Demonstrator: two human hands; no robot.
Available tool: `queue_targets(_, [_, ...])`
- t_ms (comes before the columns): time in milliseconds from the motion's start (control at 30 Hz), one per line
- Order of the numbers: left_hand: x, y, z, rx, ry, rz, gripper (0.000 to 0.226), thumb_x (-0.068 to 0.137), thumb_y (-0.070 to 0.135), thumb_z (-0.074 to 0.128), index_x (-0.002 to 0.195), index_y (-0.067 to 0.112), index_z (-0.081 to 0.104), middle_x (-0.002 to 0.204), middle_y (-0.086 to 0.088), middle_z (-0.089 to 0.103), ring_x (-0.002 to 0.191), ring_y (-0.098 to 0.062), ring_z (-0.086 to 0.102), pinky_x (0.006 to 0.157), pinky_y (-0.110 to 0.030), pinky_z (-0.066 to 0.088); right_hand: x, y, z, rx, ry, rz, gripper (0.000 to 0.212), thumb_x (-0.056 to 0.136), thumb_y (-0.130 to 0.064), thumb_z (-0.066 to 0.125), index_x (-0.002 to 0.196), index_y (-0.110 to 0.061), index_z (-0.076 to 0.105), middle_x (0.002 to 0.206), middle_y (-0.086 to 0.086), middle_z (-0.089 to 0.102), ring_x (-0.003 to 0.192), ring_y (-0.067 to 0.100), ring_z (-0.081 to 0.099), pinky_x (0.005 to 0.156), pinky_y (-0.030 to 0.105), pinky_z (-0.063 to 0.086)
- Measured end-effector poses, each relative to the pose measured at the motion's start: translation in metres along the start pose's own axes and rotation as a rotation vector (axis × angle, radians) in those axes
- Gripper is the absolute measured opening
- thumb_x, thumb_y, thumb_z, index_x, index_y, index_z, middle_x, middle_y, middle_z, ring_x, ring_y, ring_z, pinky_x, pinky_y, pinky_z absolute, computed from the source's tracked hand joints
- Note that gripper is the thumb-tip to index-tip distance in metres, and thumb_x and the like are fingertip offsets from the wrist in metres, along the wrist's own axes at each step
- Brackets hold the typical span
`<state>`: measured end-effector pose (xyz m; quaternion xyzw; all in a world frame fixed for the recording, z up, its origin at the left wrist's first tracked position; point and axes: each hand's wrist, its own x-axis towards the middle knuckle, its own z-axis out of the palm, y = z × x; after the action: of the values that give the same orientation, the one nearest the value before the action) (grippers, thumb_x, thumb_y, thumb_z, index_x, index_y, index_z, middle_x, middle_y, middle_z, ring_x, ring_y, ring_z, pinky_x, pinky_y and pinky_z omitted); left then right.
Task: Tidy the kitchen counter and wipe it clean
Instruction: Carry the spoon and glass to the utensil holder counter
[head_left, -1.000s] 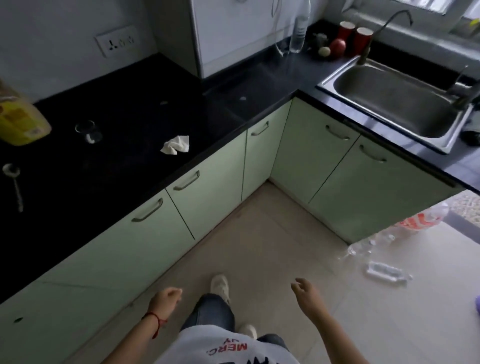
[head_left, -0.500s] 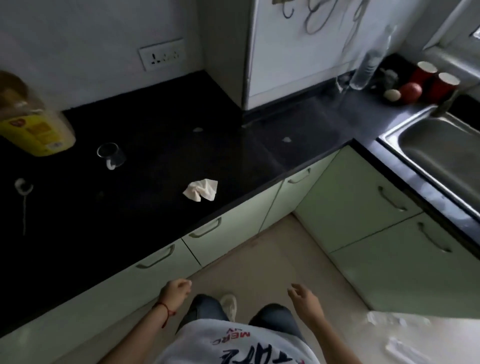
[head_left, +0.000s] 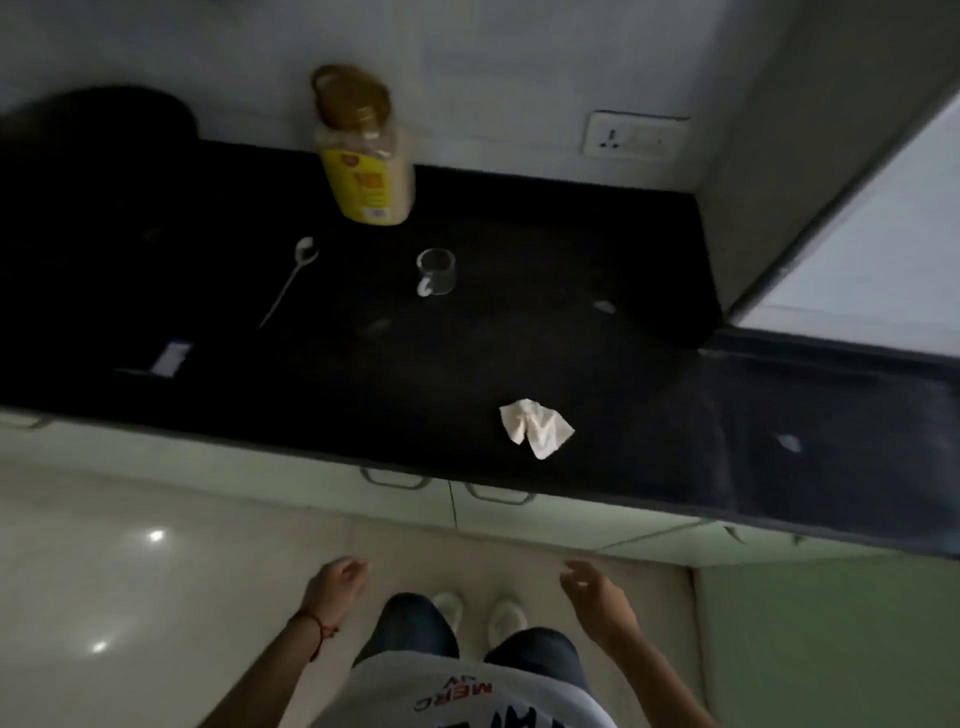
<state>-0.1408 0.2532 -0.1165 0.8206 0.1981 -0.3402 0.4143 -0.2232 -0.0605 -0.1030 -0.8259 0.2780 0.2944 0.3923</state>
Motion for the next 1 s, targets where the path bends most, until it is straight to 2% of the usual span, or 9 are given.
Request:
queue_targets(67, [-0.011, -0.001, -0.003, -0.074, 0.065, 0.002, 0.019, 0.081, 0.031, 0.054, 0.067, 0.020, 0.060, 0.087, -0.019, 0.069, 0.089, -0.034, 0.063, 0.071, -0.030, 0.041, 0.003, -0.021, -0.011, -0.060, -0.052, -0.115, 0.038, 0.095, -0.030, 0.043, 0.129, -0.016, 0.047, 0.128, 0.011, 0.058, 0.115, 0.024, 0.056, 0.090, 0.027, 0.042])
queue_targets(167, [-0.026, 0.008, -0.008, -0.139, 0.161, 0.059, 0.014, 0.090, 0.017, 0.053, 0.081, 0.020, 0.063, 0.086, -0.011, 0.067, 0.092, -0.031, 0.063, 0.077, -0.029, 0.043, 0.002, -0.059, -0.023, -0.114, -0.121, -0.305, 0.034, 0.094, -0.027, 0.046, 0.125, -0.017, 0.053, 0.125, 0.005, 0.060, 0.110, 0.018, 0.057, 0.084, 0.020, 0.040])
queue_targets(333, [-0.038, 0.039, -0.029, -0.187, 0.326, 0.213, 0.021, 0.090, 0.010, 0.050, 0.105, 0.002, 0.063, 0.093, -0.009, 0.065, 0.091, -0.025, 0.061, 0.085, -0.029, 0.043, -0.001, -0.140, -0.046, 0.174, -0.147, -0.528, 0.019, 0.092, -0.016, 0.051, 0.101, -0.027, 0.064, 0.101, -0.006, 0.067, 0.093, 0.008, 0.063, 0.088, 0.025, 0.053])
queue_targets(400, [-0.036, 0.055, -0.043, -0.209, 0.369, 0.267, 0.021, 0.090, 0.010, 0.051, 0.104, 0.003, 0.064, 0.094, -0.007, 0.066, 0.091, -0.021, 0.061, 0.085, -0.023, 0.044, 0.009, -0.176, -0.056, 0.253, -0.103, -0.545, 0.020, 0.092, -0.013, 0.049, 0.100, -0.024, 0.062, 0.098, -0.004, 0.065, 0.090, 0.009, 0.063, 0.084, 0.017, 0.051])
queue_targets(500, [-0.024, 0.075, -0.063, -0.222, 0.424, 0.335, 0.017, 0.088, 0.010, 0.054, 0.101, 0.011, 0.065, 0.093, -0.003, 0.068, 0.084, -0.001, 0.063, 0.075, 0.001, 0.043, 0.038, -0.222, -0.068, 0.241, 0.103, -0.571, 0.024, 0.090, -0.022, 0.053, 0.112, -0.017, 0.062, 0.097, -0.005, 0.065, 0.090, 0.009, 0.063, 0.084, 0.026, 0.052])
queue_targets(633, [0.003, 0.098, -0.094, -0.244, 0.419, 0.406, 0.017, 0.087, 0.008, 0.056, 0.098, 0.017, 0.064, 0.088, 0.009, 0.066, 0.081, 0.020, 0.058, 0.074, 0.005, 0.042, 0.081, -0.285, -0.080, 0.269, 0.267, -0.573, 0.033, 0.090, -0.022, 0.053, 0.123, -0.015, 0.053, 0.102, -0.004, 0.059, 0.087, 0.003, 0.056, 0.071, 0.011, 0.042])
queue_targets(767, [0.029, 0.117, -0.125, -0.212, 0.396, 0.441, 0.028, 0.086, 0.008, 0.057, 0.088, 0.036, 0.058, 0.087, 0.017, 0.063, 0.082, 0.023, 0.057, 0.073, 0.004, 0.043, 0.127, -0.342, -0.084, 0.224, 0.416, -0.549, 0.041, 0.088, -0.023, 0.056, 0.127, -0.014, 0.046, 0.123, 0.006, 0.054, 0.104, 0.015, 0.053, 0.082, 0.025, 0.045])
queue_targets(867, [0.049, 0.128, -0.147, -0.206, 0.352, 0.429, 0.029, 0.087, 0.009, 0.055, 0.087, 0.038, 0.056, 0.089, 0.014, 0.064, 0.085, 0.021, 0.057, 0.074, 0.003, 0.044, 0.162, -0.373, -0.080, 0.118, 0.446, -0.434, 0.061, 0.085, -0.028, 0.059, 0.139, -0.016, 0.031, 0.141, 0.010, 0.039, 0.126, 0.027, 0.044, 0.094, 0.042, 0.043])
queue_targets(1000, [0.075, 0.144, -0.173, -0.217, 0.309, 0.426, 0.028, 0.087, 0.010, 0.056, 0.086, 0.038, 0.057, 0.089, 0.013, 0.065, 0.084, 0.019, 0.058, 0.073, 0.003, 0.043, 0.190, -0.393, -0.073, -0.009, 0.430, -0.319, 0.077, 0.081, -0.035, 0.064, 0.143, -0.017, 0.021, 0.147, 0.009, 0.031, 0.133, 0.029, 0.033, 0.097, 0.049, 0.041])
